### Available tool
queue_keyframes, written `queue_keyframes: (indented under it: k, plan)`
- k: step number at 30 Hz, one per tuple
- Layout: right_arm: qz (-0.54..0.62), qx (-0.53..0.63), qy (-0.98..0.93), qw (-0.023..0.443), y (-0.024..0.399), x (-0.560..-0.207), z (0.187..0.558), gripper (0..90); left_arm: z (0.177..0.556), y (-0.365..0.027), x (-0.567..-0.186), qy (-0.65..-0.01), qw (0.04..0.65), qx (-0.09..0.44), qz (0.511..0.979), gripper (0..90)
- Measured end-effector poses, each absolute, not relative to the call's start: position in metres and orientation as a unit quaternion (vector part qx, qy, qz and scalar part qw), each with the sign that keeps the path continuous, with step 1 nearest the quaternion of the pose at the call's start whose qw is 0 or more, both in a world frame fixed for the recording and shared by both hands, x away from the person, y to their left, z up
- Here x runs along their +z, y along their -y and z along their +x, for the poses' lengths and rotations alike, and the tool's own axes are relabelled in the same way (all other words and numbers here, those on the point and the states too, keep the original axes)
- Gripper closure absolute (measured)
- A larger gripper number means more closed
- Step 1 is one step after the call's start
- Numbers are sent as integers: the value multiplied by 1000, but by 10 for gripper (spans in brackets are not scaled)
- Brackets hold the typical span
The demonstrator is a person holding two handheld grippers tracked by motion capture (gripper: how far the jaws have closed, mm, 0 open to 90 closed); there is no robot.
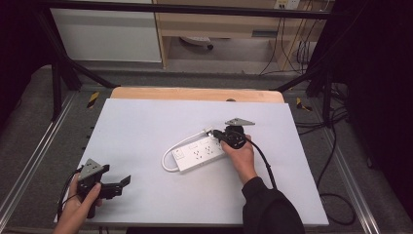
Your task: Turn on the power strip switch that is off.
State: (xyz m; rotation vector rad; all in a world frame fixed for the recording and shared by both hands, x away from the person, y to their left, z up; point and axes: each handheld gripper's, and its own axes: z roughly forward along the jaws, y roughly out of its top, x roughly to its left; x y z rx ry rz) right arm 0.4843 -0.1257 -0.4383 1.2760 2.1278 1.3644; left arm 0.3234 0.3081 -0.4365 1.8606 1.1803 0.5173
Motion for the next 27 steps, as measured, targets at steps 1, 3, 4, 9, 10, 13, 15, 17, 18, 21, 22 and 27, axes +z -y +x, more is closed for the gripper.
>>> queue_keyframes:
  k: [1, 3, 4, 9, 10, 13, 15, 17, 18, 21, 22, 27]
  plan:
    - [445, 476, -743, 153, 125, -438, 484, 891, 323, -308, -436, -472, 425, 207, 744, 57]
    - [444, 476, -744, 153, 125, -439, 484, 892, 323, -308, -436, -471, 426, 206, 744, 57]
    - [444, 476, -744, 152, 124, -439, 484, 892, 323, -308, -437, -472, 425, 206, 744, 57]
    - [442, 477, -744, 154, 122, -441, 483, 893, 323, -308, -437, -472, 426, 206, 744, 57]
    - [443, 477, -744, 152, 122, -441, 482, 893, 323, -308, -436, -472, 426, 206, 744, 57]
    - [439, 476, -746, 157, 120, -442, 482, 896, 323, -308, -437, -472, 425, 206, 744, 57]
    - [438, 476, -746, 157, 119, -443, 481, 897, 323, -308, -437, -471, 425, 206, 745, 57]
    - [439, 475, -745, 160, 119, -443, 481, 897, 323, -308, -437, -471, 425, 206, 745, 57]
    - [440, 475, -745, 162, 119, -443, 481, 898, 323, -308, -437, -471, 426, 206, 745, 57]
    - [439, 475, -745, 165, 119, -443, 481, 900, 323, -308, -437, -471, 426, 206, 744, 57]
    - [439, 474, -745, 165, 119, -443, 481, 900, 323, -308, -437, -471, 426, 206, 744, 57]
    - [435, 472, -748, 167, 118, -444, 480, 900, 323, -308, -437, -471, 426, 206, 745, 57]
